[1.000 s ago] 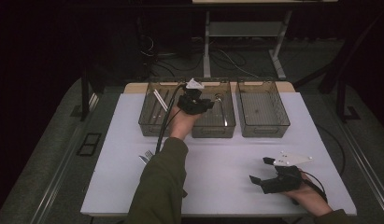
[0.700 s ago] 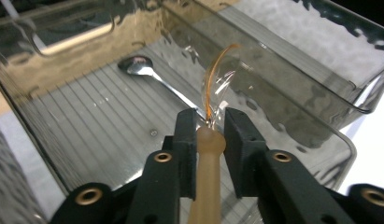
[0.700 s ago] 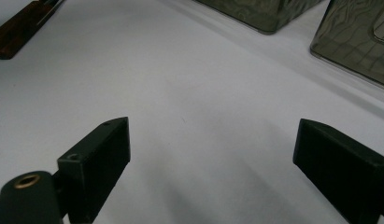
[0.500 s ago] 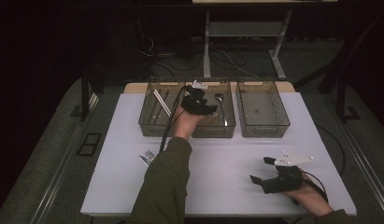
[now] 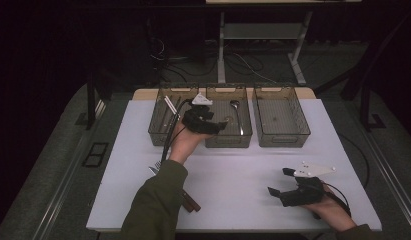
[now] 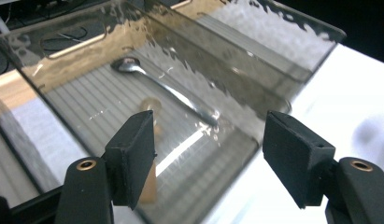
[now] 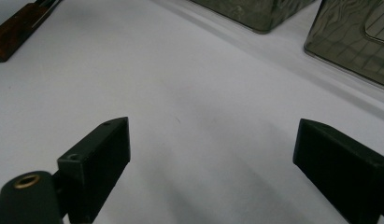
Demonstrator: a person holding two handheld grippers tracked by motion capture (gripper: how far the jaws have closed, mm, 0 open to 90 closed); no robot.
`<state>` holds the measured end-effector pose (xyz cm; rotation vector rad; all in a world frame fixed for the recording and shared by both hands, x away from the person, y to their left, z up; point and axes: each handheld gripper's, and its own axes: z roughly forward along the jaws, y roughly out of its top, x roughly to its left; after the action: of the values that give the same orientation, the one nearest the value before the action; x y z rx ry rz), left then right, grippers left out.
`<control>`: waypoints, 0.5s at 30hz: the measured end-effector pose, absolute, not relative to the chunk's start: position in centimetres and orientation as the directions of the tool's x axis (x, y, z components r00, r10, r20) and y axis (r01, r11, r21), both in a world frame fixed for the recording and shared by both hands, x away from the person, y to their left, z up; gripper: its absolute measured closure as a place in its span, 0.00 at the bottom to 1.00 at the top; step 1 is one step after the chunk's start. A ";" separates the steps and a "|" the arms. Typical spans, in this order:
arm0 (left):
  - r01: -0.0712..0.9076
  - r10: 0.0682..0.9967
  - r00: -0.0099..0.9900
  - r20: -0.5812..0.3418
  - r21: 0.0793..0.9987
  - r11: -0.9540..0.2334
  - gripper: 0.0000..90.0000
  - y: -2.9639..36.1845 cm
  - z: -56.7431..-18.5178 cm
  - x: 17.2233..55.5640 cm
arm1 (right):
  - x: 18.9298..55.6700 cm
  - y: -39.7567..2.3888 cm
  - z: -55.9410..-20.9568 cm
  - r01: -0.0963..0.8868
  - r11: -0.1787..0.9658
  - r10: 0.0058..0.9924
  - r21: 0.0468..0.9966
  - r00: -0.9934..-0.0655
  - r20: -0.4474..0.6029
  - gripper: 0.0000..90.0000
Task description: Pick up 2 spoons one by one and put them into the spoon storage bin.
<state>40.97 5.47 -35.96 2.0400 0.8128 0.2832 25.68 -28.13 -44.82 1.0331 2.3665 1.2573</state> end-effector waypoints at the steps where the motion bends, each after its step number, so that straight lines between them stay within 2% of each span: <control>1: 0.435 0.637 0.765 -0.101 0.810 -0.393 0.38 5.8 -36.1 40.5 | 25.7 -28.1 -44.8 0.466 0.369 0.699 0.804 -0.709 0.090 0.12; 5: 0.426 0.611 0.784 -0.109 0.811 -0.401 0.50 7.1 -36.9 38.6 | 25.7 -28.1 -44.9 0.467 0.369 0.699 0.803 -0.710 0.091 0.12; 15: 0.425 0.567 0.813 -0.131 0.800 -0.424 0.90 10.8 -38.4 34.1 | 25.7 -28.1 -44.9 0.473 0.370 0.703 0.799 -0.705 0.091 0.12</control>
<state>34.08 10.84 -38.44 2.0783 0.7306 0.1964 25.67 -28.12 -44.90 1.0442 2.3685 1.2474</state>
